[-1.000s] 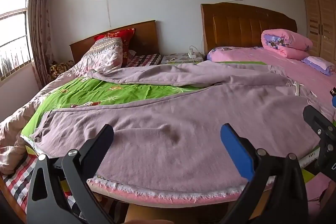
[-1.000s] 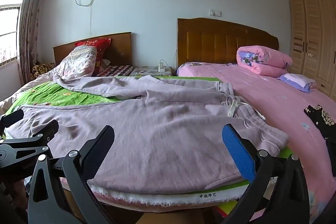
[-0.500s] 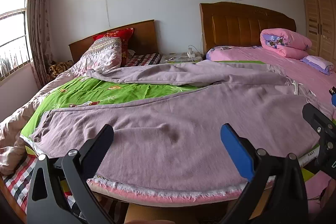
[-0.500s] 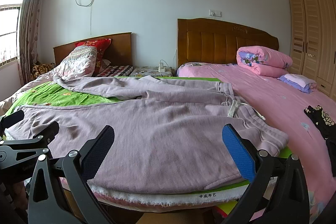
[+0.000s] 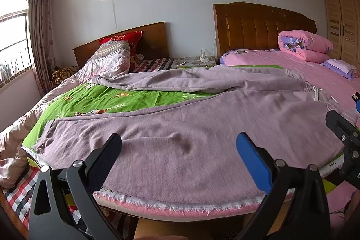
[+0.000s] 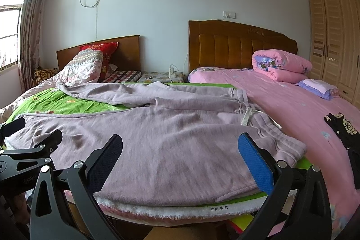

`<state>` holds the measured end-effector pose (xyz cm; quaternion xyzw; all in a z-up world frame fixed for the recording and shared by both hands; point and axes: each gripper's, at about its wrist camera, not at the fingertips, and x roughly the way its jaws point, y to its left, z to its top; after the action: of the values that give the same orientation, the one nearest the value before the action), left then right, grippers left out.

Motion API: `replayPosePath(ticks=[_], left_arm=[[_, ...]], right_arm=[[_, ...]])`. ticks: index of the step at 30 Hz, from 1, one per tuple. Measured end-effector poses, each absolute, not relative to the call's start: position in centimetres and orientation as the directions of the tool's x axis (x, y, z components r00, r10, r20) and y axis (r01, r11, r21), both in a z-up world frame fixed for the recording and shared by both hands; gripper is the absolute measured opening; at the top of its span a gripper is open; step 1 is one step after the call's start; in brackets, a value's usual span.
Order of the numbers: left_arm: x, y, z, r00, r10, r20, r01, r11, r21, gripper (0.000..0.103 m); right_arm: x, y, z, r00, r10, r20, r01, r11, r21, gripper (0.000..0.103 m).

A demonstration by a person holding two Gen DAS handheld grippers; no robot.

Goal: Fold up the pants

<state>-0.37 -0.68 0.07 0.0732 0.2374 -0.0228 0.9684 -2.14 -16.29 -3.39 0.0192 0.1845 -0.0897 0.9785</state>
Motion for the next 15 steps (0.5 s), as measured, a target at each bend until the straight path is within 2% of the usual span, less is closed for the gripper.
replayPosePath(ticks=[15], left_arm=[[-0.63, -0.84, 0.02, 0.886, -0.011, -0.464, 0.082, 0.988, 0.134, 0.102]], right_arm=[[-2.17, -16.55, -3.79, 0.913, -0.172, -0.371, 0.188, 0.982, 0.006, 0.099]])
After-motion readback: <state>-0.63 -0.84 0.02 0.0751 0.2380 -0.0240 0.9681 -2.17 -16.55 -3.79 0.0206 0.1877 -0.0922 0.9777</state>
